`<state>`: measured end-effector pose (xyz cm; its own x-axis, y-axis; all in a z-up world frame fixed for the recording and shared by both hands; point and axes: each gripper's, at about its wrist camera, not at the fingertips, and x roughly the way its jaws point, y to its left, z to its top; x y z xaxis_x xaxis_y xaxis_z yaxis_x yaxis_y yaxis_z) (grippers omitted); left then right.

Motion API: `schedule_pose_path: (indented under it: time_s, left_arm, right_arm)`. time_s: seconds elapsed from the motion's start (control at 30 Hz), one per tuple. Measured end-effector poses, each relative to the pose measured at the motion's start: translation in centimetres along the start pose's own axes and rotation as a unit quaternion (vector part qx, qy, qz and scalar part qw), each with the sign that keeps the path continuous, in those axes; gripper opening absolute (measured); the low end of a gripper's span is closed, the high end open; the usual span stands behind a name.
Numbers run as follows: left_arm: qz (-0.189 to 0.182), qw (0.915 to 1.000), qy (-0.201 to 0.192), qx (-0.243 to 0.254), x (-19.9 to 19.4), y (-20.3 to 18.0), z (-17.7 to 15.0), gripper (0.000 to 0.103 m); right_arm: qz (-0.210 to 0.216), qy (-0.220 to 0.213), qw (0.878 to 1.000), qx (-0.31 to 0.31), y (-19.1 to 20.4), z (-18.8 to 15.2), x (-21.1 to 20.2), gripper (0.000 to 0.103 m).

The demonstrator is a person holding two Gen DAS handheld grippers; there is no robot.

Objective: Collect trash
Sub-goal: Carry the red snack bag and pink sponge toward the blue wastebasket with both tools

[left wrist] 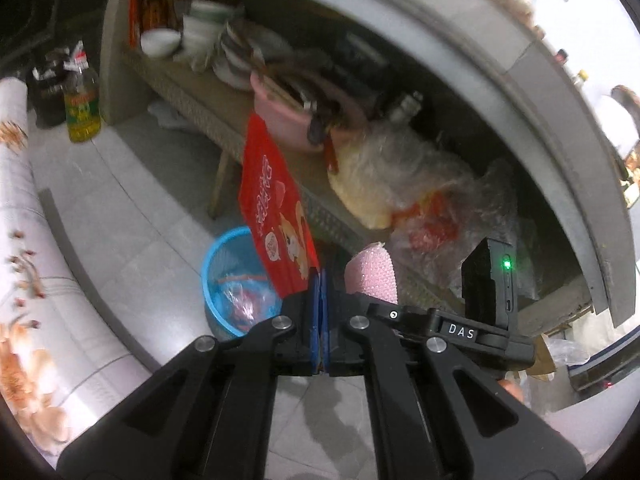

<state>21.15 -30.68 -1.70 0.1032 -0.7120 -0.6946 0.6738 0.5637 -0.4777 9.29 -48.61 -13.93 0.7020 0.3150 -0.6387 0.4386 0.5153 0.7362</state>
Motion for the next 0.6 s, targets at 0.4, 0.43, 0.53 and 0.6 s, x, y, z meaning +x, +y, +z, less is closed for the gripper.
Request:
schedule_pose_path:
  time_s: [0.4, 0.43, 0.53, 0.6]
  left_arm:
    - [0.029, 0.9952, 0.089, -0.028, 8.9, 2.0, 1.6, 0.000]
    - [0.033, 0.9948, 0.092, -0.026, 9.6, 2.0, 1.9, 0.000]
    - [0.046, 0.9934, 0.104, -0.018, 11.7, 2.0, 2.6, 0.000]
    - [0.066, 0.9910, 0.116, -0.006, 13.5, 2.1, 3.1, 0.000]
  right_arm:
    - [-0.012, 0.012, 0.994, 0.106, -8.0, 1.6, 6.3, 0.077]
    - [-0.016, 0.013, 0.994, 0.110, -8.2, 2.0, 7.1, 0.077]
    - [-0.012, 0.007, 0.993, 0.121, -9.1, 3.2, 9.1, 0.078]
    - [-0.019, -0.007, 0.992, 0.123, -9.6, 4.0, 10.2, 0.084]
